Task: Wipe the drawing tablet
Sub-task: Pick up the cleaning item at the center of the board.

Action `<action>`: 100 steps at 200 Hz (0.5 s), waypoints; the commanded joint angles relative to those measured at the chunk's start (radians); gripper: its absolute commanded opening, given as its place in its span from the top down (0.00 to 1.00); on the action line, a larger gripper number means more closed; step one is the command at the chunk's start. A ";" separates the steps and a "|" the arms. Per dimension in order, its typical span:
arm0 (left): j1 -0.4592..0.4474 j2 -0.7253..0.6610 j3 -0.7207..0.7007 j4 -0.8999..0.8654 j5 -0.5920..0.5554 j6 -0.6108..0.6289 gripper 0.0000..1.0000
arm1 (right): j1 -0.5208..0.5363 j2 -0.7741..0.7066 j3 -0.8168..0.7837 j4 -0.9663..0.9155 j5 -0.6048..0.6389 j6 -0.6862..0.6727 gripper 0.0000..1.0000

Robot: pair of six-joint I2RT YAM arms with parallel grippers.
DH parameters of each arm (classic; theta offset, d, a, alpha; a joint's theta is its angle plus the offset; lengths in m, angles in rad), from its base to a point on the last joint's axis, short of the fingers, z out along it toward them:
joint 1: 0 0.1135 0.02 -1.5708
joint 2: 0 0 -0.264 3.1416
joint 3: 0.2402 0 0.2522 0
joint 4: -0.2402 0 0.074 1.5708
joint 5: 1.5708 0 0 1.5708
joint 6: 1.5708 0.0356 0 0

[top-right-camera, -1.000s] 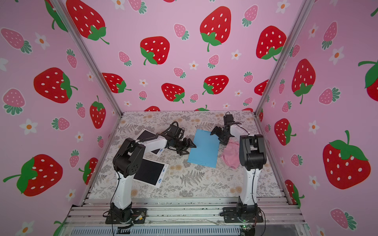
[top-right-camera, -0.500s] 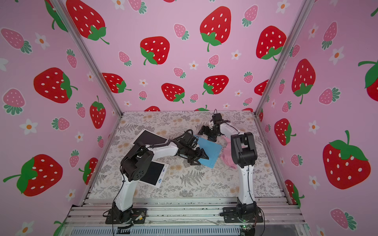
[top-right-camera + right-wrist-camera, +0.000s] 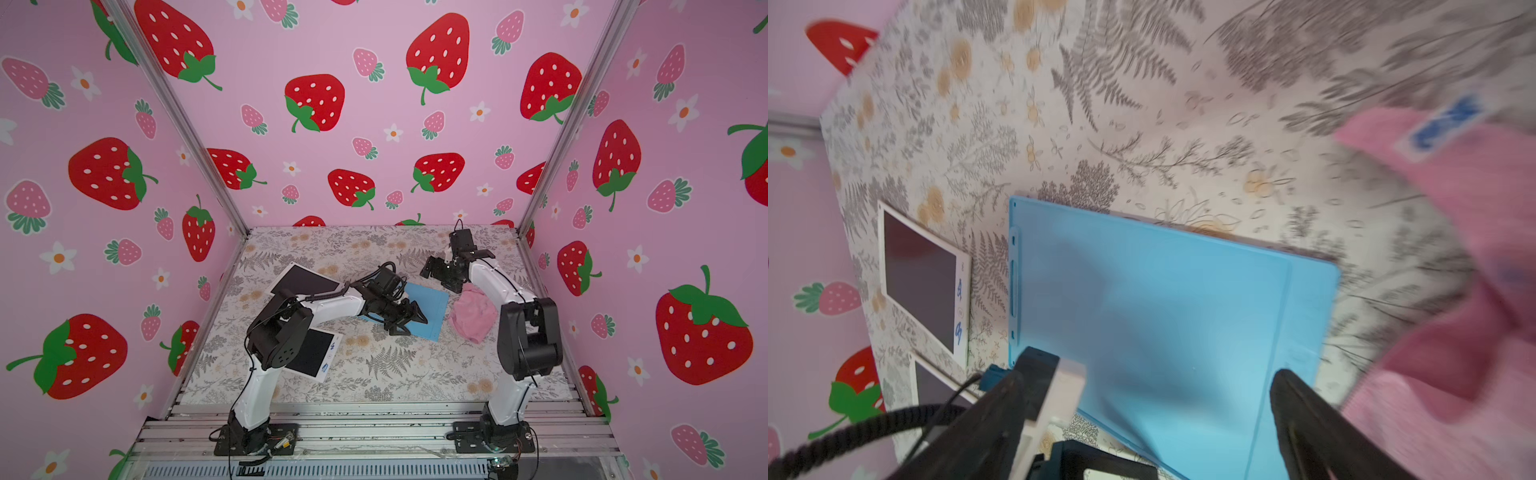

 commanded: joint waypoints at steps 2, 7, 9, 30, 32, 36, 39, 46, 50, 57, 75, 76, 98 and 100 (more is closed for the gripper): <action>0.055 -0.097 0.014 -0.066 -0.045 0.033 0.23 | -0.054 -0.146 -0.179 0.054 0.293 0.118 0.08; 0.068 -0.106 0.013 -0.080 -0.048 0.045 0.23 | -0.066 -0.179 -0.220 0.066 0.337 0.136 0.08; 0.072 -0.108 0.012 -0.084 -0.049 0.049 0.23 | -0.069 -0.190 -0.239 0.073 0.351 0.141 0.08; 0.122 -0.136 -0.005 -0.118 -0.059 0.093 0.23 | -0.104 -0.278 -0.402 0.208 0.441 0.151 0.11; 0.127 -0.139 -0.007 -0.120 -0.059 0.096 0.23 | -0.109 -0.278 -0.413 0.221 0.441 0.147 0.11; 0.137 -0.142 -0.011 -0.126 -0.061 0.105 0.23 | -0.117 -0.277 -0.427 0.240 0.436 0.140 0.12; 0.144 -0.144 -0.014 -0.134 -0.064 0.112 0.23 | -0.122 -0.272 -0.433 0.246 0.434 0.139 0.13; 0.160 -0.150 -0.017 -0.153 -0.068 0.133 0.23 | -0.135 -0.252 -0.430 0.241 0.435 0.136 0.14; 0.169 -0.153 -0.021 -0.164 -0.070 0.141 0.23 | -0.144 -0.236 -0.425 0.235 0.429 0.138 0.15; 0.185 -0.162 -0.033 -0.167 -0.071 0.151 0.24 | -0.168 -0.209 -0.416 0.226 0.407 0.148 0.18; 0.224 -0.188 -0.079 -0.159 -0.066 0.157 0.24 | -0.234 -0.133 -0.394 0.216 0.305 0.182 0.23; 0.226 -0.189 -0.082 -0.159 -0.066 0.158 0.24 | -0.235 -0.128 -0.392 0.216 0.300 0.182 0.23; 0.262 -0.221 -0.125 -0.158 -0.064 0.167 0.24 | -0.273 -0.027 -0.313 0.213 0.201 0.146 0.33; 0.264 -0.224 -0.129 -0.157 -0.064 0.167 0.24 | -0.274 -0.017 -0.302 0.210 0.193 0.141 0.34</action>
